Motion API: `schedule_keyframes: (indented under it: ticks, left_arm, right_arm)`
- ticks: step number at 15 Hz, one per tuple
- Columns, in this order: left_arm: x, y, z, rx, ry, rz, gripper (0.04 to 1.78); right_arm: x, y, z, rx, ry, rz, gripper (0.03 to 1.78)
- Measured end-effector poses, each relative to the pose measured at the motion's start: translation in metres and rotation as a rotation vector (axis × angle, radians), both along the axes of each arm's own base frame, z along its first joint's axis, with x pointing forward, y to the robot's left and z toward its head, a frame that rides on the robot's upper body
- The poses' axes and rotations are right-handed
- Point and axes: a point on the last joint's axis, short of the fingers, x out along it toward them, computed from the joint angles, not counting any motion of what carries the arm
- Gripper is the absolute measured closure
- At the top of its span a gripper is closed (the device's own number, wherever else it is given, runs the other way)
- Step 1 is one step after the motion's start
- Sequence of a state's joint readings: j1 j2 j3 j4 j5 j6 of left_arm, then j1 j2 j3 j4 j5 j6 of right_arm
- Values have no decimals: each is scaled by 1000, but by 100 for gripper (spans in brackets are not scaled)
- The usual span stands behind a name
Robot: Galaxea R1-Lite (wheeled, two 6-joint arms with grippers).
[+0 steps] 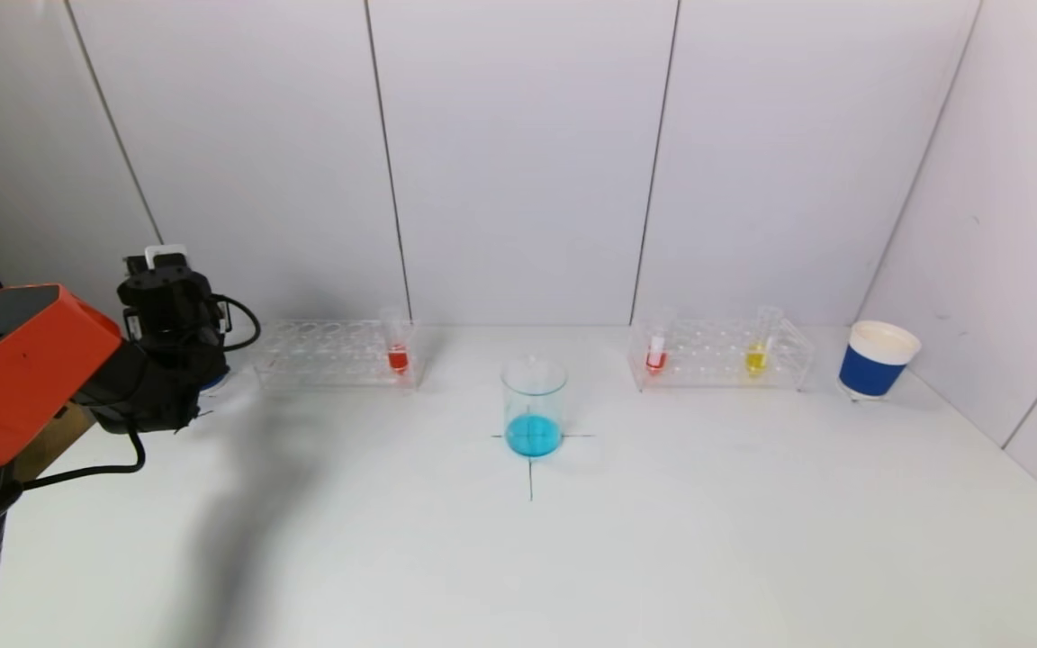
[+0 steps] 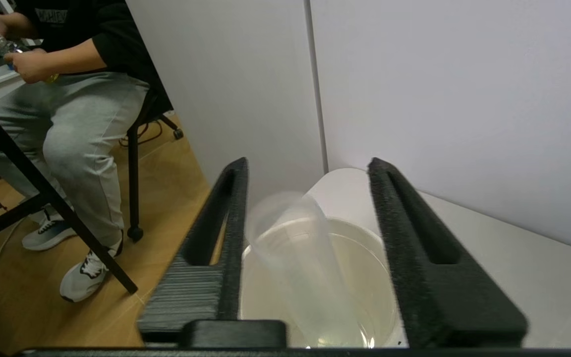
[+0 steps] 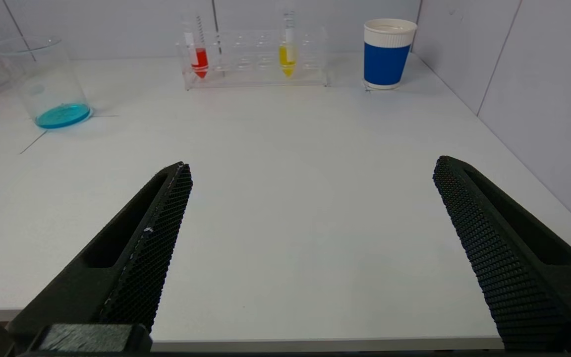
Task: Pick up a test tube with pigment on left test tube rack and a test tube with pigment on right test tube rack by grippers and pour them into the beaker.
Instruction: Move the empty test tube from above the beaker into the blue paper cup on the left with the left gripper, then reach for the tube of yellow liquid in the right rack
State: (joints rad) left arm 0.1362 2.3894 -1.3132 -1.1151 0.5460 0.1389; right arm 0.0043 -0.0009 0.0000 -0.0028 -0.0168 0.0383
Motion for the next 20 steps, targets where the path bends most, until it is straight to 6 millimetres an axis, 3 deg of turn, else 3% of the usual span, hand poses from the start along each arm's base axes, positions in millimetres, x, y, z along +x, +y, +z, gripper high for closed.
schedule_keyframes:
  ticks: [4, 7, 16, 20]
  left_arm:
    - [0, 0, 0, -1, 1, 0, 29]
    - [0, 0, 1, 0, -2, 0, 7]
    - [-6, -1, 14, -3, -23, -5, 6]
    - [-32, -9, 49, -3, -55, -70, 6]
  right_arm:
    - [0, 0, 0, 0, 0, 0, 4]
    - [0, 0, 0, 0, 0, 0, 4]
    - [0, 0, 0, 0, 0, 0, 4]
    - [0, 0, 0, 0, 0, 0, 4]
